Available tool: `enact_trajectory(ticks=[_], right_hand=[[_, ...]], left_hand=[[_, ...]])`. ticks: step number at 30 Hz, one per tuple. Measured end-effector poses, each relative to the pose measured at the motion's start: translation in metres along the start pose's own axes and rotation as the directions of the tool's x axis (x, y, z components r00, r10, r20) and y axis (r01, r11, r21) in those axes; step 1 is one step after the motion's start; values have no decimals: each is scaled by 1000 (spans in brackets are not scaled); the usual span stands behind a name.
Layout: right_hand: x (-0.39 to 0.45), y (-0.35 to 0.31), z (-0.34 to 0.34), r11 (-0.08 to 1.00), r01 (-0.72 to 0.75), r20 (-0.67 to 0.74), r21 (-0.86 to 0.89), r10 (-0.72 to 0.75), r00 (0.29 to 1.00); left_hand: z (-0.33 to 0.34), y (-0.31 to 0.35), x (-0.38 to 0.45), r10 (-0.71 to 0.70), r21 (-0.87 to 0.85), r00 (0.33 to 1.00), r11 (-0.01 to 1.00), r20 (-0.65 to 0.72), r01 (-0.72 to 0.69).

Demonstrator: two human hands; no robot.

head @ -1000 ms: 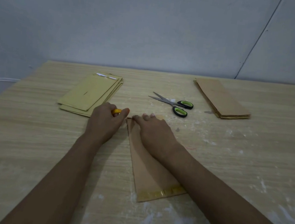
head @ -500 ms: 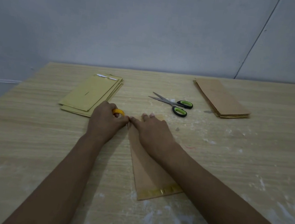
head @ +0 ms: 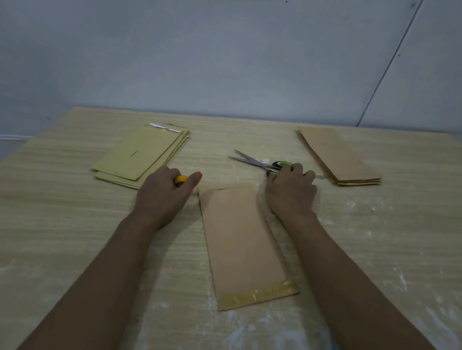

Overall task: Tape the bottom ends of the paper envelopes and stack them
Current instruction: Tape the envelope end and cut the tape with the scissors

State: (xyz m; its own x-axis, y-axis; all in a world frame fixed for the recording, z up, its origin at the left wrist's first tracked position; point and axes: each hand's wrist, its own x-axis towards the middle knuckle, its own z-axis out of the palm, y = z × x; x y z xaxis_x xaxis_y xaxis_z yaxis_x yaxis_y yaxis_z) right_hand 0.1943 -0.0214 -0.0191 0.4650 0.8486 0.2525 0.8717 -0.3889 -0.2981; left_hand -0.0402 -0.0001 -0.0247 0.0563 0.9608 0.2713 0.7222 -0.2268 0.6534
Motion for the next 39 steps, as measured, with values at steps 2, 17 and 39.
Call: enact_trajectory(ticks=[2, 17, 39], right_hand=[[3, -1, -1, 997, -1, 25, 74, -1, 1000], [7, -9, -23, 998, -66, 213, 15, 61, 975], [-117, -27, -55, 946, 321, 89, 51, -325, 942]], left_hand=[[0, -5, 2, -6, -68, 999, 998, 31, 8], [-8, -9, 1, 8, -194, 993, 981, 115, 15], [-5, -12, 2, 50, -307, 995, 951, 84, -22]])
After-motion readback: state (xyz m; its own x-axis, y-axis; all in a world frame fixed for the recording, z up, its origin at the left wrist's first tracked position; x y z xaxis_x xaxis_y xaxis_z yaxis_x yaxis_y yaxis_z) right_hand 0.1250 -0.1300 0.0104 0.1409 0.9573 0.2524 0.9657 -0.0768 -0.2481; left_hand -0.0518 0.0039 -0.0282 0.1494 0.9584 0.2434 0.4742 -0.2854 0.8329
